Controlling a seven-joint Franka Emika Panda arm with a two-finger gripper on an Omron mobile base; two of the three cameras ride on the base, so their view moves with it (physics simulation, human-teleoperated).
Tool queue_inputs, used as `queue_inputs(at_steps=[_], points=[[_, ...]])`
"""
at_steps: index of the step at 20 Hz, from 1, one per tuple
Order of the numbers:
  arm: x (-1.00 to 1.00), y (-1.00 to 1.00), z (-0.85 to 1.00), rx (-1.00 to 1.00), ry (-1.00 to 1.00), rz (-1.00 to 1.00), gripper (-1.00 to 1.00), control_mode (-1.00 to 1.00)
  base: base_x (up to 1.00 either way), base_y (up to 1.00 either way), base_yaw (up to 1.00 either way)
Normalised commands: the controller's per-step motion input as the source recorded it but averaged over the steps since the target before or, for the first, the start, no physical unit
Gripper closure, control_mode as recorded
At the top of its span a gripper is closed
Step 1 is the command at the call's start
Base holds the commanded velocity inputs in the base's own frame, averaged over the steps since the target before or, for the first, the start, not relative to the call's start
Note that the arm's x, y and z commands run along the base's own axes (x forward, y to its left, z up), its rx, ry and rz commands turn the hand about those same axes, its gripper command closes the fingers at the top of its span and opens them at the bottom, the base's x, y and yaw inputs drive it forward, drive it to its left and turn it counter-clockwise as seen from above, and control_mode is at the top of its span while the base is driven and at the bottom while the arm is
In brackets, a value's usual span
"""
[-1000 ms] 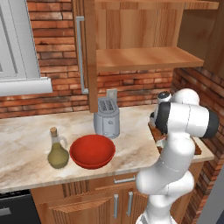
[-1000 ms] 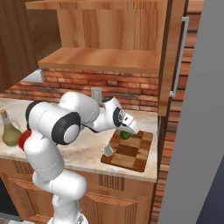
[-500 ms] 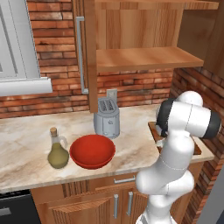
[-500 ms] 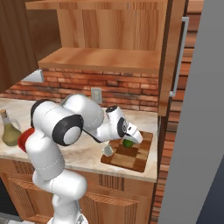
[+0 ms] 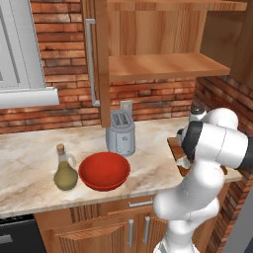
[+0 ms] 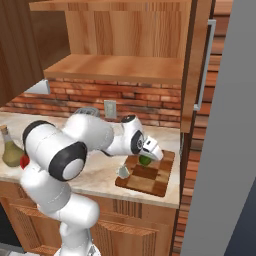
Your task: Open the cabinet. Place the bowl and condiment on the counter. Then place the lime and garlic on the cutting board.
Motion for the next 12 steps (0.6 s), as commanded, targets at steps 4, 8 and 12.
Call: queue_inputs(at_steps=[4,8,12], points=[[-0.23,0.05,0.76,0.02,-0.01,-0.04,-1.00,-1.00,0.00,0.00,0.00],[-0.09,0.07,0.46,0.00,-0.02,-0.07,-1.00,-1.00,0.00,0.00,0.00],[-0.42,0.11,0.53,0.00,-0.02,-0.06,-1.00,-1.00,0.00,0.00,0.00]])
